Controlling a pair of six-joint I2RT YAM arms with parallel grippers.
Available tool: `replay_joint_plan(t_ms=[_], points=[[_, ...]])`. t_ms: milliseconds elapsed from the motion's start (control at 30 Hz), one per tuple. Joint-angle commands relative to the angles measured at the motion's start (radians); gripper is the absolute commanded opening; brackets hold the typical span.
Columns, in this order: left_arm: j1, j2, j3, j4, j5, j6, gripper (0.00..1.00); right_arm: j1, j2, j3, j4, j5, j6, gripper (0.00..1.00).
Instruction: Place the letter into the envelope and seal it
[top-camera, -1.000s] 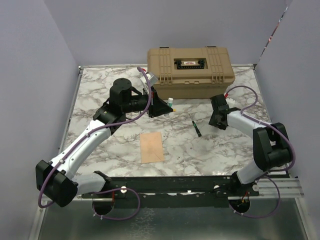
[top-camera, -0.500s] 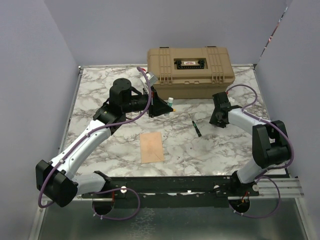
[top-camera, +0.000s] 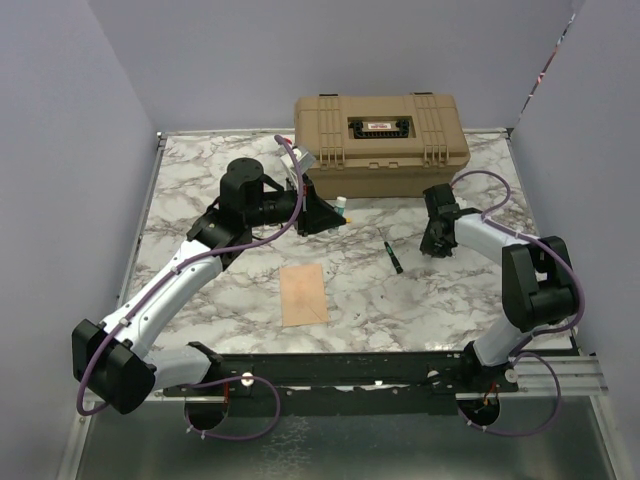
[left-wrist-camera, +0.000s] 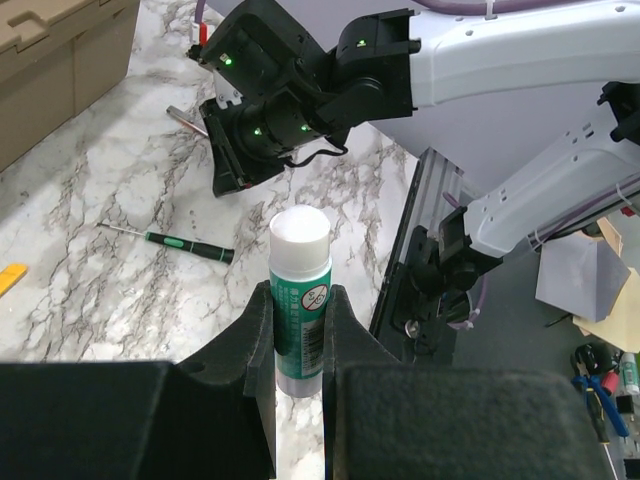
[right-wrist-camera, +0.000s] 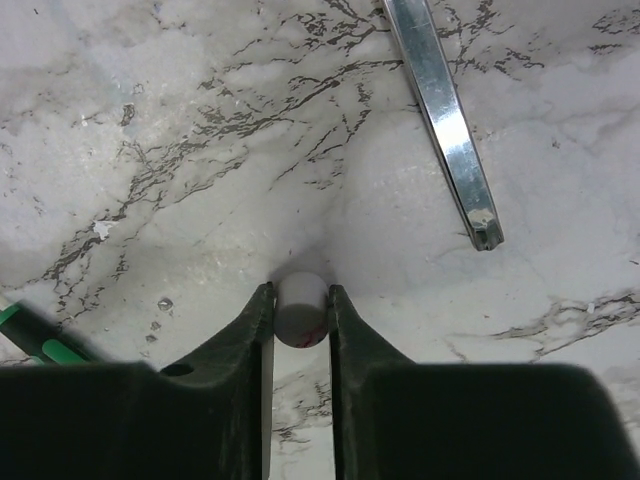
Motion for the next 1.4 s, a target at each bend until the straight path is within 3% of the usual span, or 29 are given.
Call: replay_joint_plan(t_ms=[0,67,233,300,467,633,867,967,1367], points=[[-0.006,-0.026,-0.012,0.026,0.007,0.005,0.0,-0.005,-0.006,0.024,-0.024,0.009,-0.028,0.1],[-0.006,-0.027,-0.015,0.026,0.002,0.009,0.0,-0.005,-0.029,0.03,-0.031,0.005,-0.037,0.02],[-0.007,-0.018,-0.009,0.028,-0.006,0.065,0.0,-0.005,-0.171,0.073,-0.1,-0.118,-0.071,0.0],[-0.015,-0.017,-0.002,0.032,0.005,0.127,0.0,-0.004,-0.252,0.089,-0.111,-0.278,-0.091,0.0],[-0.026,-0.019,-0.002,0.033,0.065,0.273,0.0,-0.002,-0.407,0.095,-0.014,-0.843,-0.073,0.01],[-0.035,-0.029,-0.02,0.034,0.115,0.395,0.0,0.007,-0.52,0.103,0.191,-1.164,0.104,0.01],[-0.055,-0.004,-0.004,0.036,0.121,0.398,0.0,0.036,-0.583,0.052,0.561,-1.267,0.445,0.01],[-0.074,0.001,-0.007,0.056,0.11,0.379,0.0,0.055,-0.582,0.042,0.627,-1.263,0.508,0.01],[-0.094,0.008,-0.028,0.135,0.081,0.325,0.0,0.127,-0.542,0.065,0.555,-1.231,0.469,0.01]])
